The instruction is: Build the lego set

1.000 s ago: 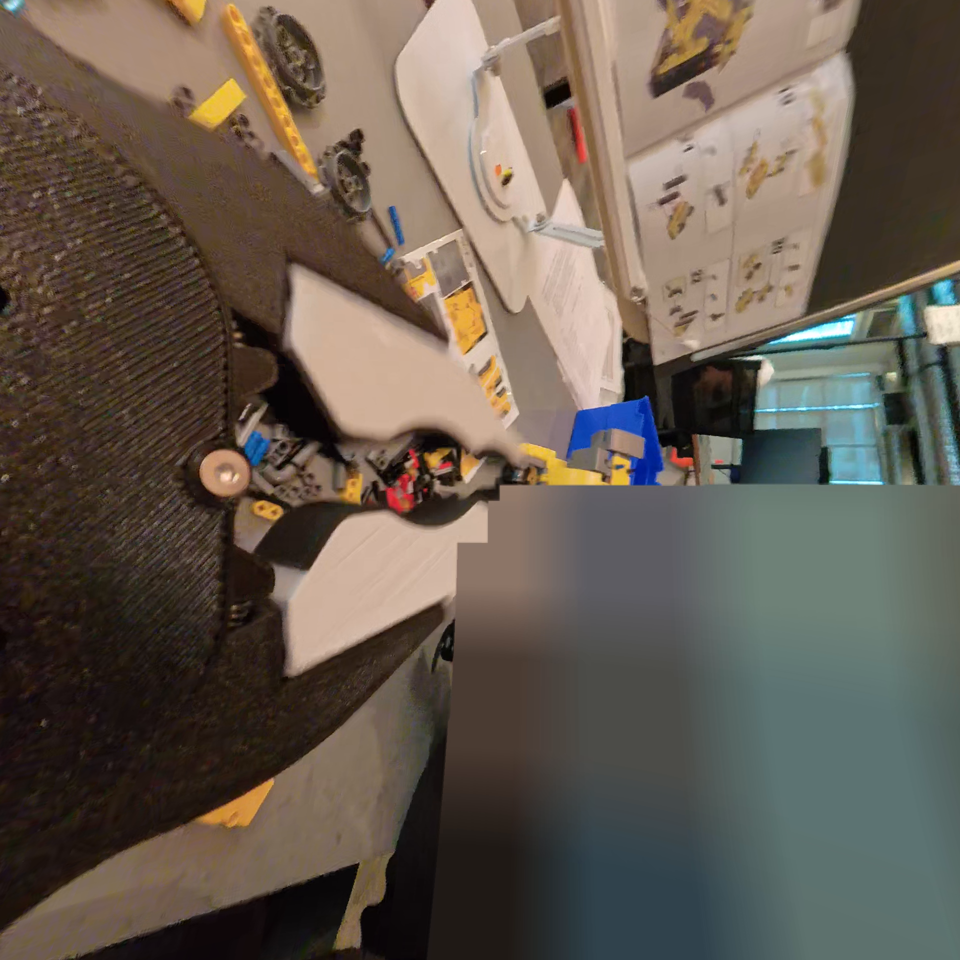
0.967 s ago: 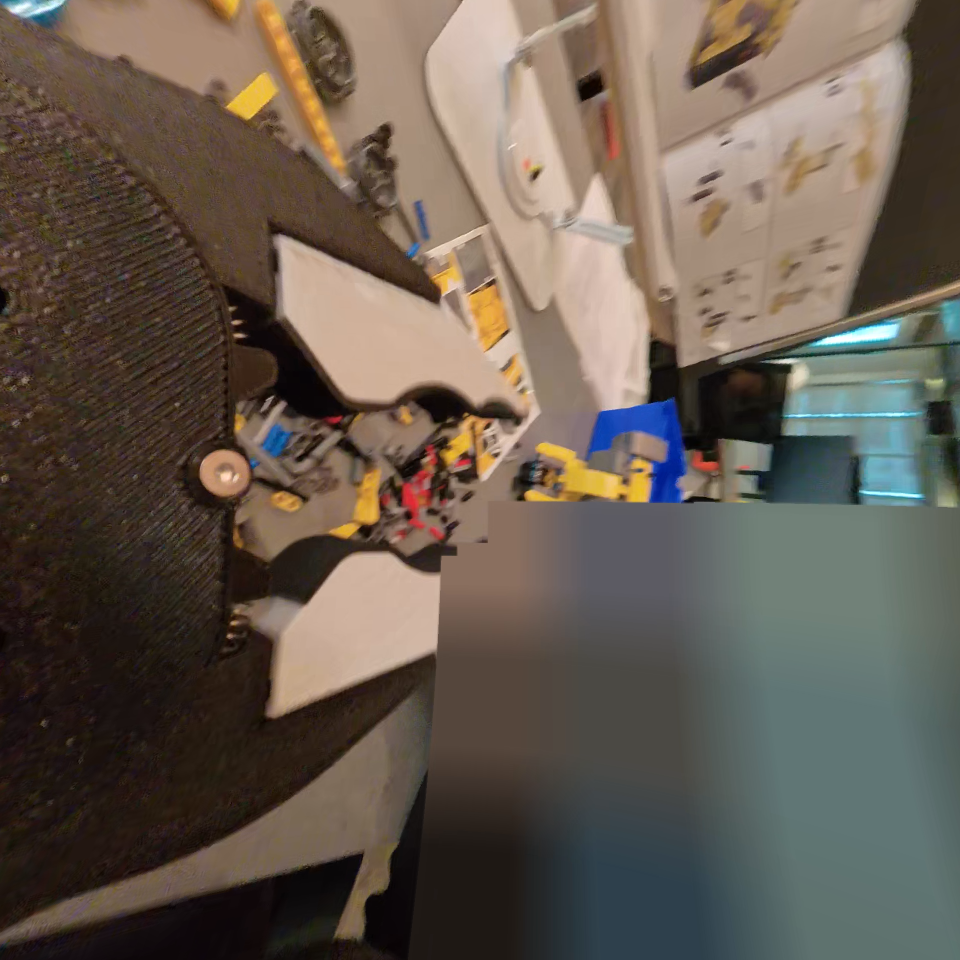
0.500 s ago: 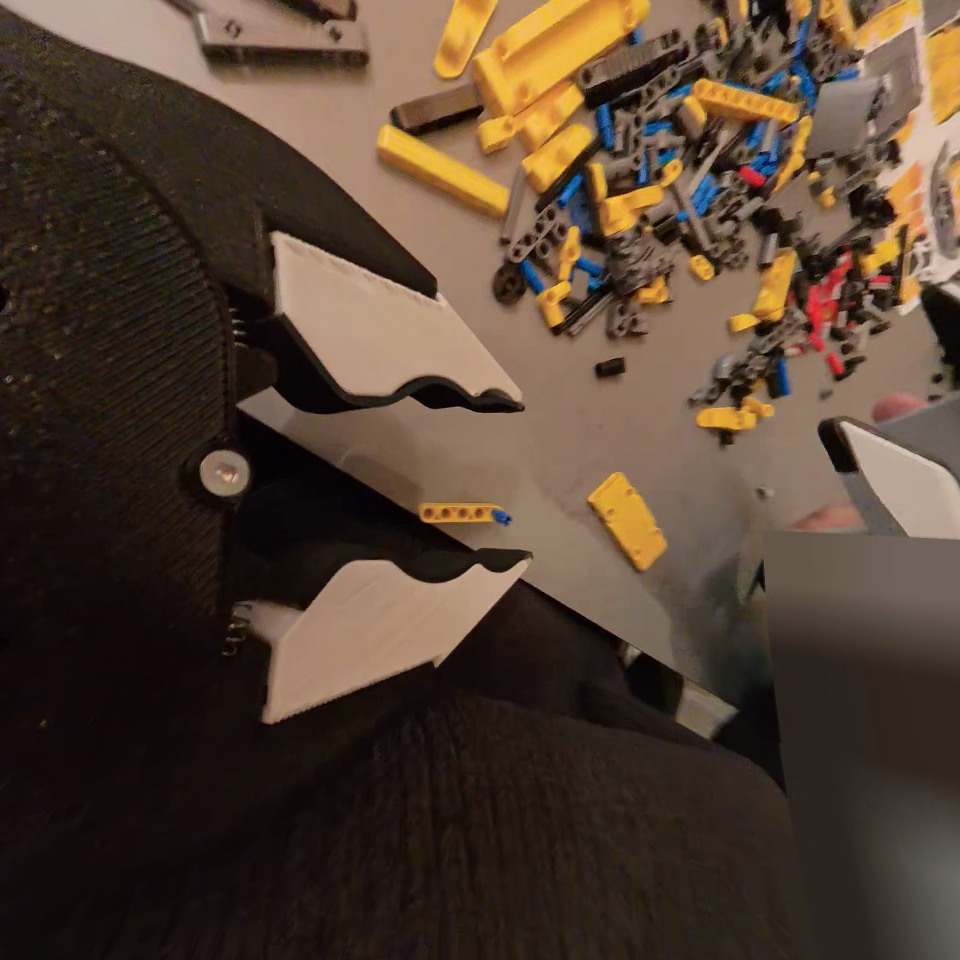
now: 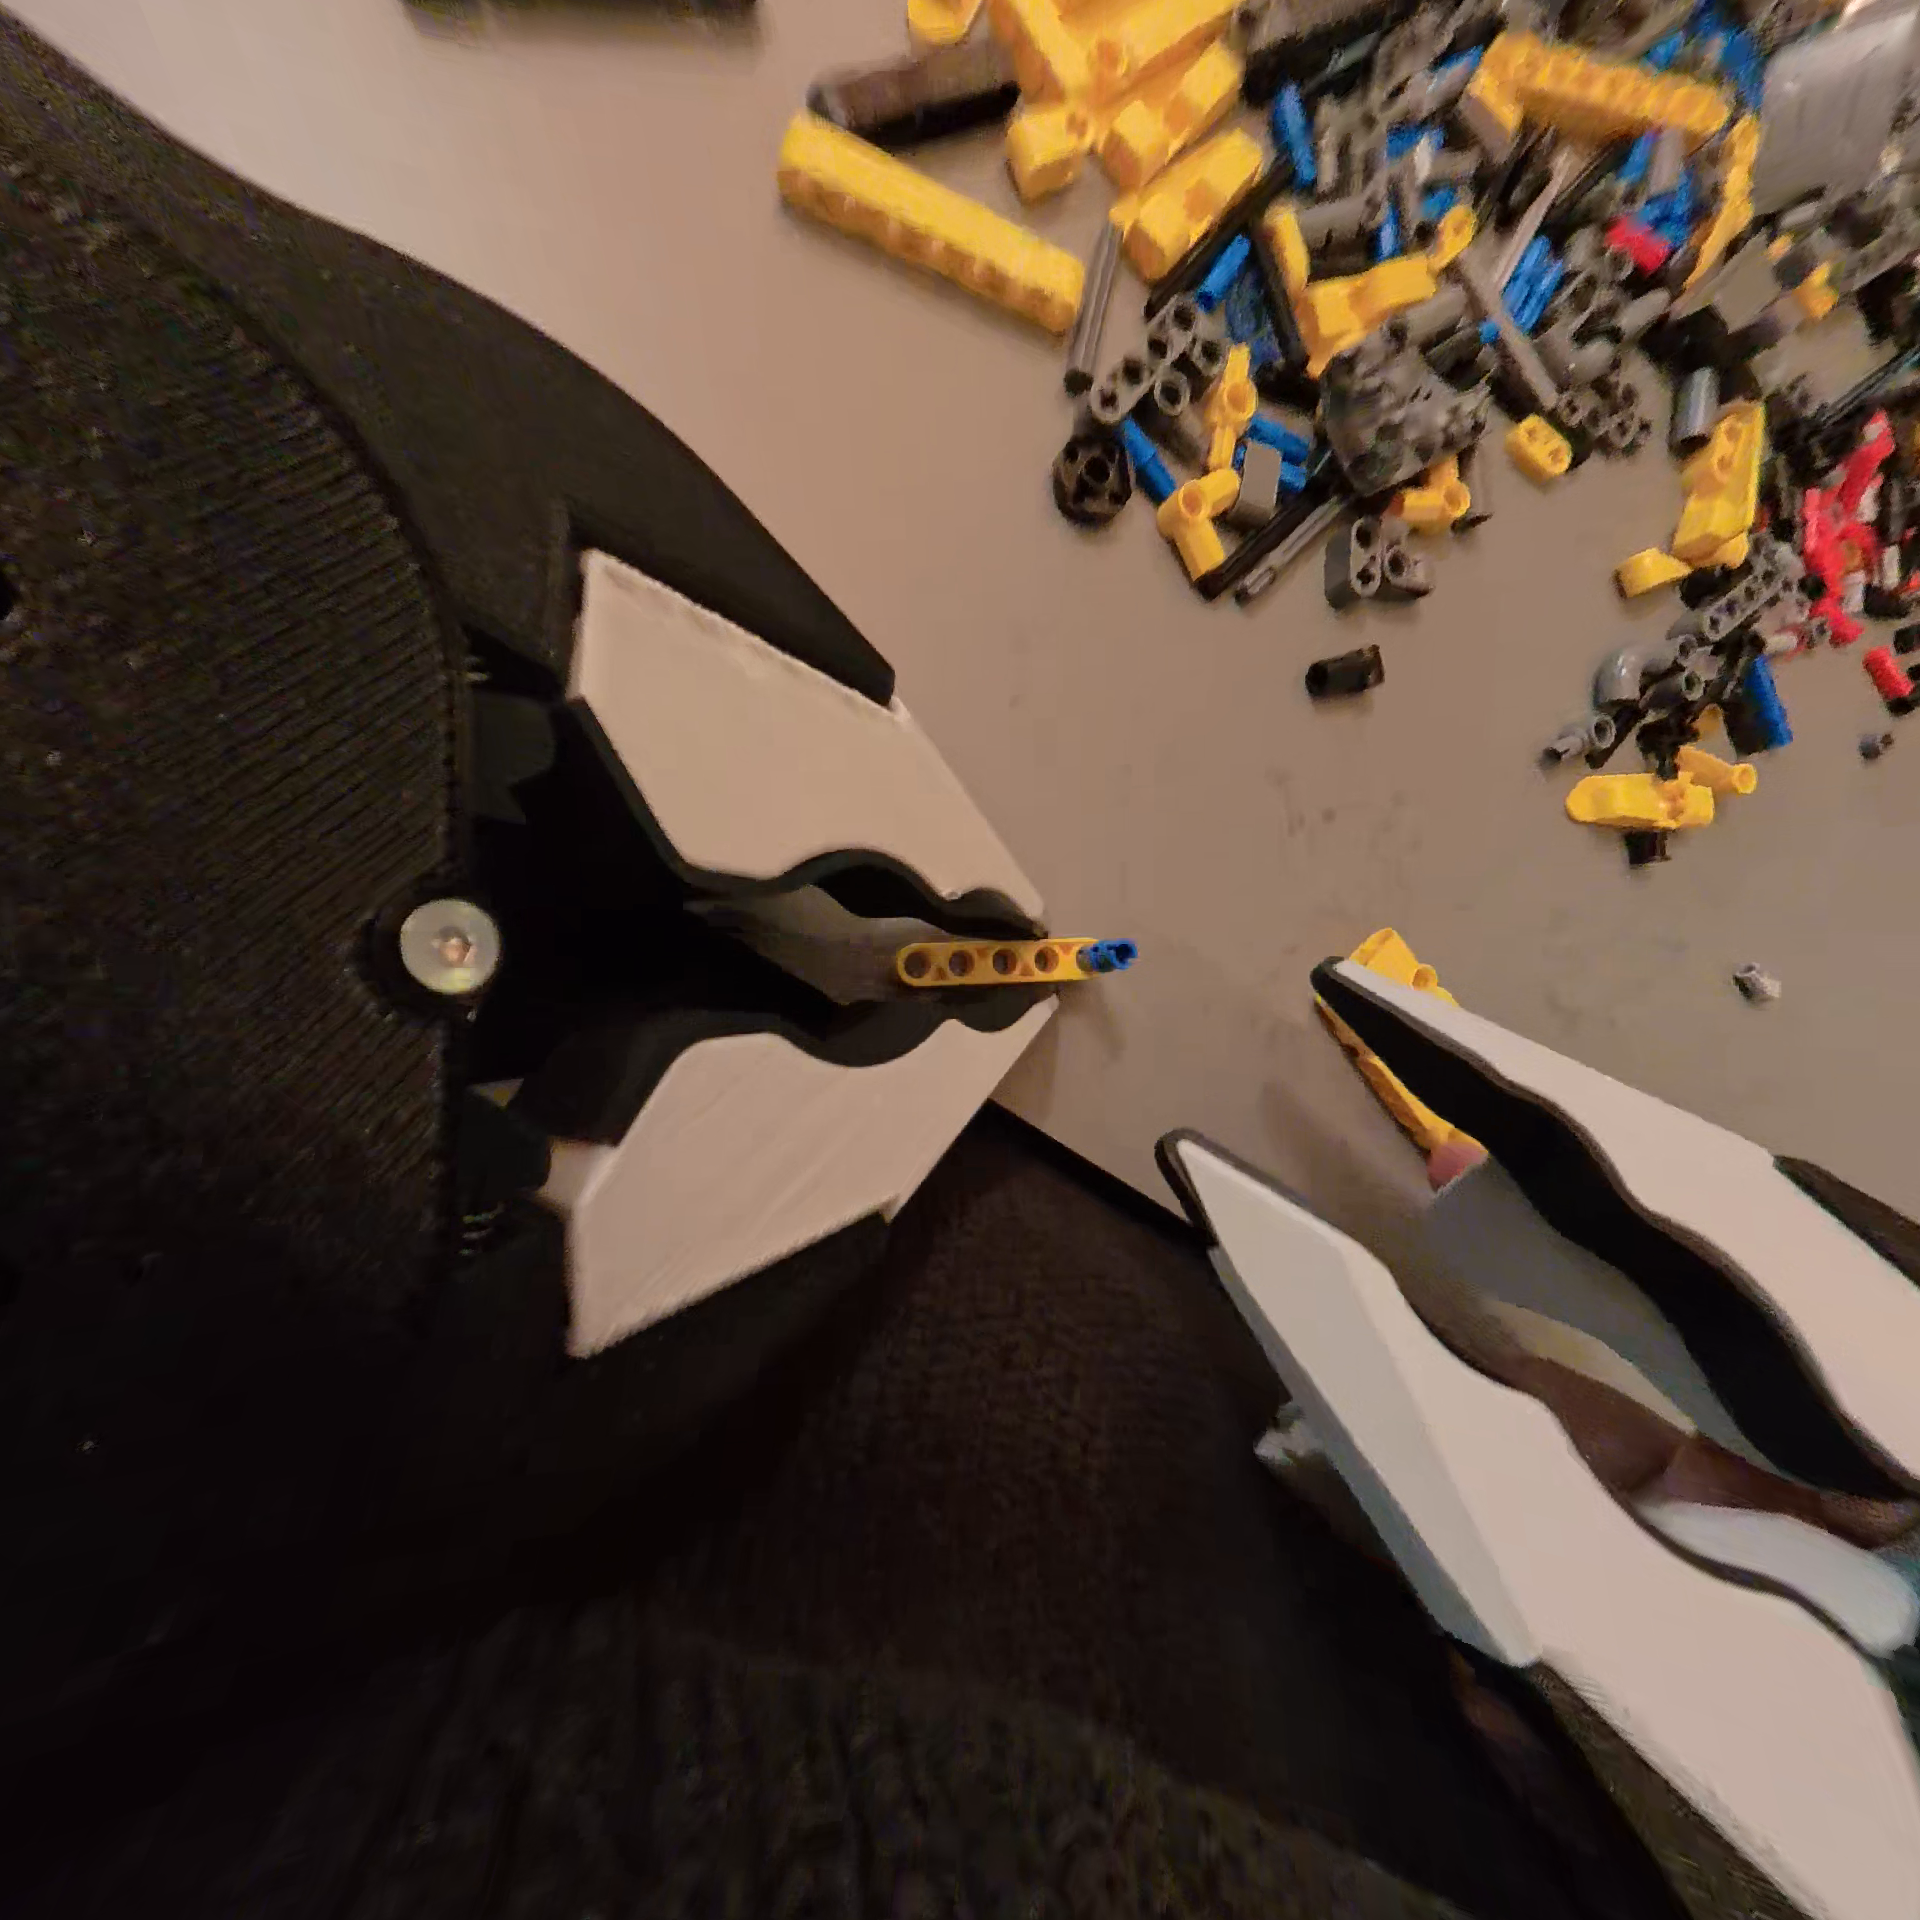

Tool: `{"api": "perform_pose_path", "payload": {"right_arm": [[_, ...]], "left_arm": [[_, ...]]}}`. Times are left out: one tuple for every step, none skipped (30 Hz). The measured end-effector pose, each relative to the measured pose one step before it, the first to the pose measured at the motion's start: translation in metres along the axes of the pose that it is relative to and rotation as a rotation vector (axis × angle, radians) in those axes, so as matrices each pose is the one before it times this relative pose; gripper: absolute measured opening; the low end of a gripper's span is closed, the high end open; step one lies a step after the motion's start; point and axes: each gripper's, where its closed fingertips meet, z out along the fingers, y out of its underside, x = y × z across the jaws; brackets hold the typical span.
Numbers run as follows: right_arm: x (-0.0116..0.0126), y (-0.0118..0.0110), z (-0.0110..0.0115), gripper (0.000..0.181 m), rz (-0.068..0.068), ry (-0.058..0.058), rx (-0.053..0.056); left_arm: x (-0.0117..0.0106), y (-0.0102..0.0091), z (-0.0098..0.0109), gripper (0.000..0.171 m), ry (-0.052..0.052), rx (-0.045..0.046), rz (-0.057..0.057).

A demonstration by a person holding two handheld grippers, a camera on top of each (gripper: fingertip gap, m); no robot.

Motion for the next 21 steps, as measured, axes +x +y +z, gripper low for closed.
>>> {"api": "perform_pose_path", "payload": {"right_arm": [[0.00067,-0.00337,-0.00124,0.038,-0.0188,0.0037,0.0176],[0.00189,-0.00394,-0.00126,0.038,-0.0348,0.0156,0.0191],[0.00193,-0.00346,-0.00118,0.039,-0.0434,0.0174,0.0158],[-0.00015,-0.00307,-0.00071,0.04,-0.041,0.0033,0.0124],[-0.00222,-0.00289,-0.00067,0.04,-0.0245,-0.0136,0.0124],[-0.00225,-0.00331,-0.00054,0.039,-0.0007,-0.0213,0.0155],[0.00019,-0.00349,-0.00049,0.039,0.0185,-0.0134,0.0177],[0.00281,-0.00401,-0.00093,0.039,0.027,0.0008,0.0212],[0.00298,-0.00443,-0.00137,0.038,0.0223,0.0031,0.0239],[0.00205,-0.00431,-0.00155,0.037,0.0098,0.0013,0.0217],[0.00164,-0.0038,-0.0012,0.037,-0.0091,0.0066,0.0165],[0.00108,-0.00359,-0.00104,0.038,-0.0304,0.0151,0.0136],[0.00036,-0.00346,-0.00082,0.038,-0.0443,0.0198,0.0125],[0.00074,-0.00317,-0.00038,0.038,-0.0509,0.028,0.0117],[0.00185,-0.00302,-0.00029,0.039,-0.0557,0.0389,0.0136],[0.00211,-0.00257,-0.00028,0.039,-0.0616,0.0416,0.0157],[0.00297,-0.0017,0.00015,0.039,-0.0623,0.0452,0.013],[0.00266,-0.00018,0.00097,0.04,-0.0582,0.0405,0.0042],[0.00078,0.00082,0.00208,0.043,-0.0432,0.022,-0.0039],[-0.00093,0.00133,0.00278,0.047,-0.0142,0.0022,-0.0087],[-0.00104,0.00084,0.0032,0.054,0.0121,-0.008,-0.0089]], "left_arm": [[0.0039,-0.00484,-0.00134,0.004,0.0696,0.02456,-0.086],[0.00534,-0.00841,-0.00229,0.004,0.0873,0.04513,-0.109],[0.00457,-0.01062,-0.00306,0.003,0.0872,0.05515,-0.1195],[0.00426,-0.0109,-0.00353,0.004,0.0888,0.05379,-0.1193],[0.00216,-0.00897,-0.00307,0.003,0.0725,0.04049,-0.105],[0.00111,-0.00647,-0.00254,0.003,0.0594,0.02638,-0.083],[0.00102,-0.00379,-0.00153,0.003,0.0485,0.01383,-0.067],[0.00283,-0.00134,-0.00051,0.003,0.0507,0.00334,-0.0607],[0.00552,-0.00044,0.00028,0.003,0.0618,0.00226,-0.059],[0.00665,-0.00091,0.00059,0.003,0.0647,0.01054,-0.0586],[0.00518,-0.00081,0.00084,0.003,0.0559,0.00981,-0.0591],[0.00375,-0.00122,0.0007,0.003,0.0471,0.01056,-0.051],[0.00229,-0.00204,0.00034,0.003,0.0339,0.01575,-0.0347],[0.00149,-0.00242,0.00006,0.003,0.0258,0.01595,-0.028],[0.00265,-0.00287,0.00003,0.003,0.0315,0.01618,-0.025],[0.00313,-0.00345,0.00009,0.003,0.0308,0.01992,-0.0203],[0.0018,-0.00338,0.00013,0.003,0.0183,0.01823,-0.0084],[0.00048,-0.00233,0.00046,0.003,0.0069,0.00934,0.0028],[0.00139,-0.00333,0.00008,0.003,0.0075,0.01371,0.0171],[0.0019,-0.00332,-0.00017,0.003,0.0063,0.00944,0.0293],[0.00057,-0.00358,-0.00055,0.003,-0.0058,0.00657,0.0309]]}}
